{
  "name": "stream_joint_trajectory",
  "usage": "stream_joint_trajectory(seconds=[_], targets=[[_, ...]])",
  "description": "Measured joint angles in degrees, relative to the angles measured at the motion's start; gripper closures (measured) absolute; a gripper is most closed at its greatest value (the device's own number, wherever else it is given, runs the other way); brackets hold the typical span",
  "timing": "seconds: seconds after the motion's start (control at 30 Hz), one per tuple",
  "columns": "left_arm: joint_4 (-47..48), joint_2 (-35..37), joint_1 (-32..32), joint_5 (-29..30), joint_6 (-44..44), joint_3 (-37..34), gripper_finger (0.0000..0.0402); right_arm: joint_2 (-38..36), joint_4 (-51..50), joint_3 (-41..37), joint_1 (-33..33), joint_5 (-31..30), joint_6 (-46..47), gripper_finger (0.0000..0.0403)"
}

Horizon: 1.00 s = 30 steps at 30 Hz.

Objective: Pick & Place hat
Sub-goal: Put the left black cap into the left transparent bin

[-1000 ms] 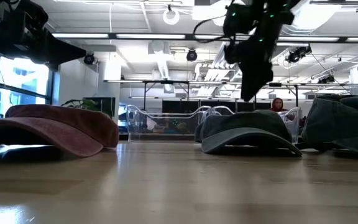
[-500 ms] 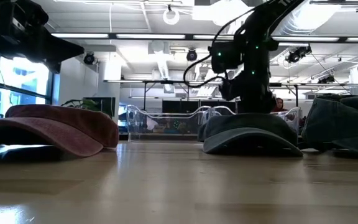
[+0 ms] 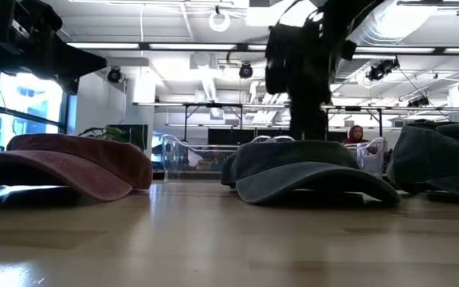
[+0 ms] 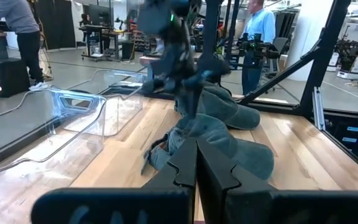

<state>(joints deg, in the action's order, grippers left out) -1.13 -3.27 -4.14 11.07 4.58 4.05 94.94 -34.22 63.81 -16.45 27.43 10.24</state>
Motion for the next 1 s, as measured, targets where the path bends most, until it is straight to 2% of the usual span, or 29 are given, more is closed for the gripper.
stream_joint_trajectory(seconds=[0.07, 0.13, 0.23, 0.3, 0.6, 0.7, 0.83, 0.9, 1.0], targets=[[0.0, -0.1, 0.0, 0.2, 0.0, 0.0, 0.0401, -2.2, 2.1, 0.0, 0.0, 5.1, -2.0, 0.0399], [-0.6, -1.2, 0.0, 1.1, 0.0, 0.0, 0.0401, -3.9, 3.5, 0.0, 0.4, 5.9, -3.2, 0.0393], [-1.4, -3.9, 0.0, 2.1, 0.0, 0.0, 0.0401, -4.7, 4.8, 0.1, 1.4, -5.8, -4.5, 0.038], [-2.8, -6.4, 0.0, 2.7, 0.0, 0.0, 0.0401, -4.5, 3.1, 0.0, 1.6, -10.3, -7.3, 0.0362], [-12.1, -17.8, 0.0, 3.0, -1.0, 0.0, 0.0401, 0.8, 1.1, 0.0, 2.8, -14.1, -12.8, 0.0197], [-14.7, -21.0, 0.0, 3.0, -1.3, 0.0, 0.0401, 3.8, 1.4, 0.0, 3.0, -14.5, -14.6, 0.0165], [-18.2, -24.4, 0.0, 2.9, -1.4, 0.0, 0.0401, 7.1, 2.5, 0.0, 3.0, -12.3, -15.5, 0.0171], [-19.4, -25.6, 0.0, 2.7, -1.4, 0.0, 0.0401, 8.2, 2.4, 0.0, 3.0, -9.4, -16.2, 0.0196], [-19.8, -26.8, 0.0, 2.6, -1.5, 0.0, 0.0401, 9.6, 2.3, 0.0, 3.0, -4.3, -18.0, 0.0257]])
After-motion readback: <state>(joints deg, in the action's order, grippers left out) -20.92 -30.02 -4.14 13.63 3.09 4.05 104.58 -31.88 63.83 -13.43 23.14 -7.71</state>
